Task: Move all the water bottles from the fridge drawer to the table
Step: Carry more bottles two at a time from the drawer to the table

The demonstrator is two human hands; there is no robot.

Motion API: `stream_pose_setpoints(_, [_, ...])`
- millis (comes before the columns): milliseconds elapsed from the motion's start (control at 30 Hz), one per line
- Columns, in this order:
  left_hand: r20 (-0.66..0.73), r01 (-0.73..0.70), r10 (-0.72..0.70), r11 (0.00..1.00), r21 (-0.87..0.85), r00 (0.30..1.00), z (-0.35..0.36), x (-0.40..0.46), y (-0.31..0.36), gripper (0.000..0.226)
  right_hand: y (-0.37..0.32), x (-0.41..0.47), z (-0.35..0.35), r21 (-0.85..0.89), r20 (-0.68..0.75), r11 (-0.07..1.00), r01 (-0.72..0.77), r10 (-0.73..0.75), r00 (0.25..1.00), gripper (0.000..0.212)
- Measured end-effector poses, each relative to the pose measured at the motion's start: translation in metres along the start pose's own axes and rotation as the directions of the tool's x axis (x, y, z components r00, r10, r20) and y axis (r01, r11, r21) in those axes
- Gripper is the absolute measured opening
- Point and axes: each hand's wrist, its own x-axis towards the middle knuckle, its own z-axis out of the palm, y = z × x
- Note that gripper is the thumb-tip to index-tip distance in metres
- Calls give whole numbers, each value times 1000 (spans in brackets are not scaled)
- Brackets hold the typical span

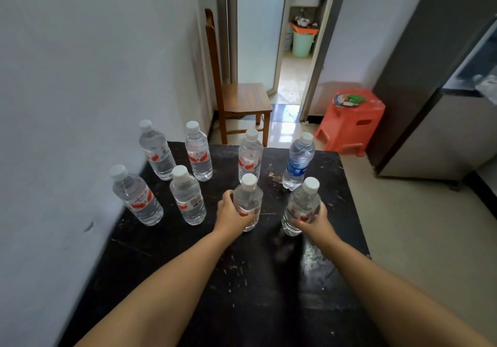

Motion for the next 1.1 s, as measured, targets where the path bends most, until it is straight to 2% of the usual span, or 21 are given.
stream_pose_setpoints(100, [-14,15,-14,998,63,1000,-11,-13,5,90,-6,-12,-9,-75,24,997,-37,39,999,122])
stream_pose_setpoints(300, [-69,-29,40,987,156,997,-13,-58,10,79,-17,-55,-24,-343,65,939,-6,31,997,102])
stream_pose_setpoints(400, [-104,-24,41,986,167,994,-6,-88,5,73,-19,-77,-25,-468,122,873,137,-90,988,73])
stream_pose_setpoints(467, [-113,-6,30,979,203,993,-2,-112,0,62,-19,-91,-21,-561,210,780,276,-188,959,63])
stream_pose_setpoints(533, [-83,23,-2,967,255,997,0,-133,-8,52,-22,-104,-15,-642,310,654,399,-254,916,57])
stream_pose_setpoints(633, [-75,54,-27,921,385,997,0,-173,-28,47,-21,-133,4,-693,477,406,596,-362,801,52])
stream_pose_setpoints(767, [-191,201,-133,892,405,973,-14,-234,-71,47,-4,-172,40,-640,667,140,756,-386,637,54])
stream_pose_setpoints(1100, [-474,476,-345,858,190,810,-100,-381,-163,49,-8,-274,152,-402,881,-100,910,-313,355,55])
